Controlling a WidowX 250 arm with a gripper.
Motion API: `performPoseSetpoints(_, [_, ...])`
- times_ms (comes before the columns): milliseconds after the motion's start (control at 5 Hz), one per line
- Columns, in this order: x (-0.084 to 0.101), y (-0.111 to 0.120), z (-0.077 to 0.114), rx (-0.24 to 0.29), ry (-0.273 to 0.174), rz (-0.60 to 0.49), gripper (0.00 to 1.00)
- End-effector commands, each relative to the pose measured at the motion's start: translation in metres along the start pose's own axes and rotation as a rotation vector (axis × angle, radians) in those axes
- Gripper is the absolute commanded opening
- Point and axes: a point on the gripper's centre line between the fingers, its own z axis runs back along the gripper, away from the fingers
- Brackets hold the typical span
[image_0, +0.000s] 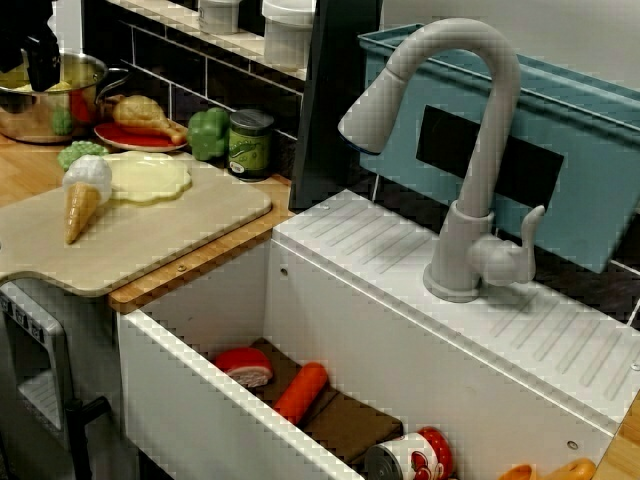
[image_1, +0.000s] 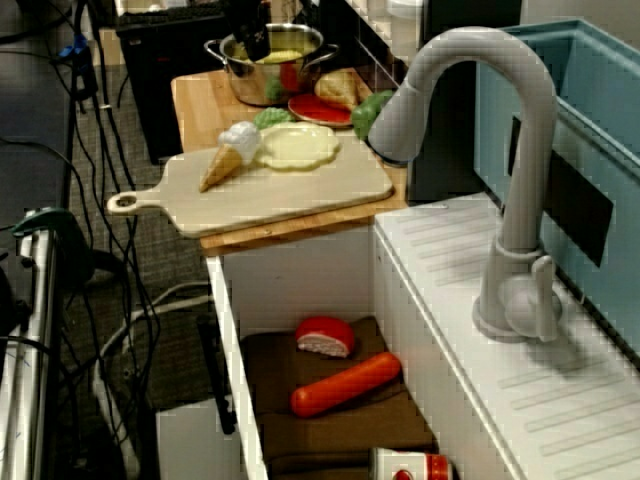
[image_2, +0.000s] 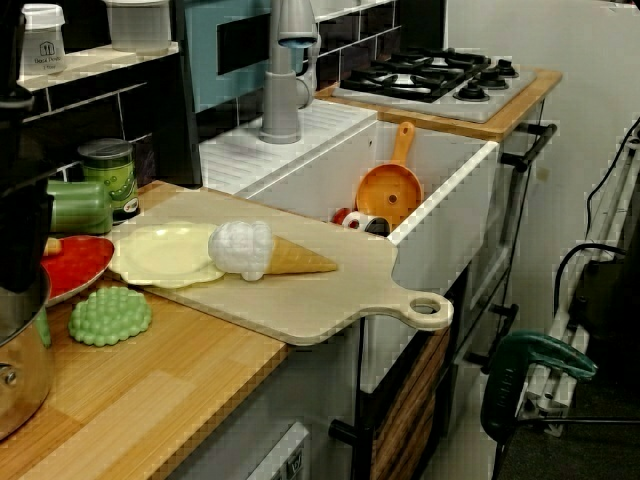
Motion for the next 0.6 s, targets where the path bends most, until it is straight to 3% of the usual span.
performPoseSetpoints(0, [0.010,0.018,0.041,-0.010,-0.025,0.004,1.00])
performPoseSetpoints(200, [0.007,0.009,0.049,-0.038,-0.001,-0.001,1.00])
performPoseSetpoints(400, [-0.007,-0.003,0.054,-0.044,-0.016,-0.053,1.00])
